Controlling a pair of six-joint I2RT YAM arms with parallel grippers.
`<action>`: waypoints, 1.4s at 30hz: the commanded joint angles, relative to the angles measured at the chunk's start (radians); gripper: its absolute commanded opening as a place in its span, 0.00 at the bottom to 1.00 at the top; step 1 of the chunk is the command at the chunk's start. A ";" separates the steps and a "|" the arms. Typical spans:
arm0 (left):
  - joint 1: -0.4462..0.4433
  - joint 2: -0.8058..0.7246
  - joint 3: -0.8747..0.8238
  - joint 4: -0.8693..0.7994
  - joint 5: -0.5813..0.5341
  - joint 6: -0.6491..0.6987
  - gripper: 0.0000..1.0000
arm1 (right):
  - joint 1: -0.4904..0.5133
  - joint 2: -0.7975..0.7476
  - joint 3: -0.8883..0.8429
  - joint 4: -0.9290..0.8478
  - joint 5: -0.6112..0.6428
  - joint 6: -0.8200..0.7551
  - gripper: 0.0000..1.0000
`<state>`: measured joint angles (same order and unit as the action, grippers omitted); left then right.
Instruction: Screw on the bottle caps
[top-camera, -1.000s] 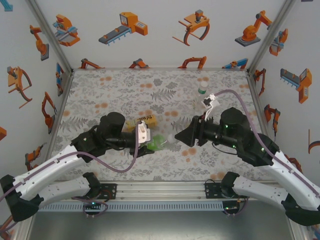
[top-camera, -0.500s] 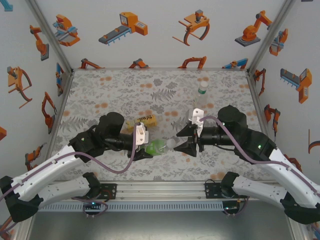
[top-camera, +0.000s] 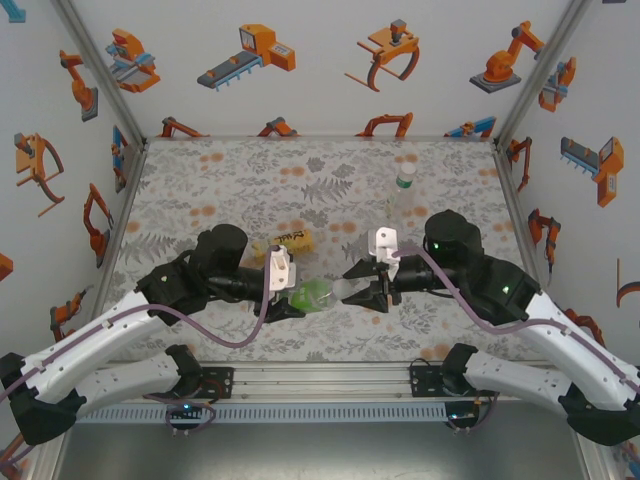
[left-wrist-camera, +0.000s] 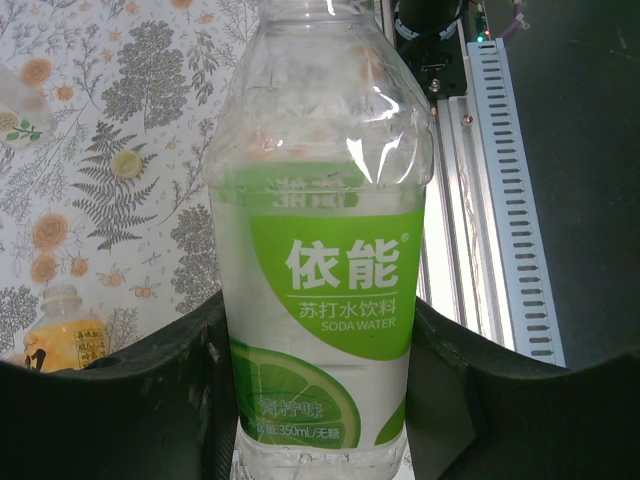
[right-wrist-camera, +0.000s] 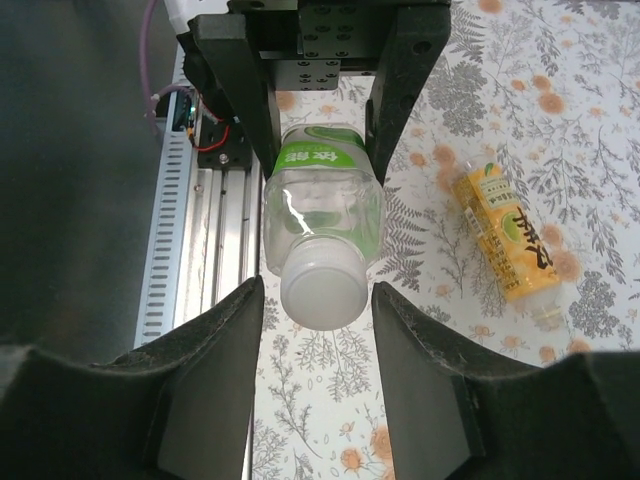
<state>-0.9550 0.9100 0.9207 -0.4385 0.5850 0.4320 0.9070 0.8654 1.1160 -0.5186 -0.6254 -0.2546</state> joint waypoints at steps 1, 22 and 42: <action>-0.001 -0.004 0.030 -0.003 0.030 0.020 0.00 | 0.000 -0.013 -0.017 0.057 -0.024 0.004 0.45; -0.001 -0.005 0.015 0.016 -0.016 0.012 0.00 | 0.000 -0.015 -0.081 0.179 0.162 0.481 0.00; -0.001 0.019 -0.011 0.087 -0.119 0.012 0.00 | 0.000 -0.033 -0.152 -0.003 0.507 1.660 0.00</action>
<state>-0.9546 0.9390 0.9005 -0.4339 0.4263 0.4271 0.9108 0.8295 0.9592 -0.4831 -0.1734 1.2705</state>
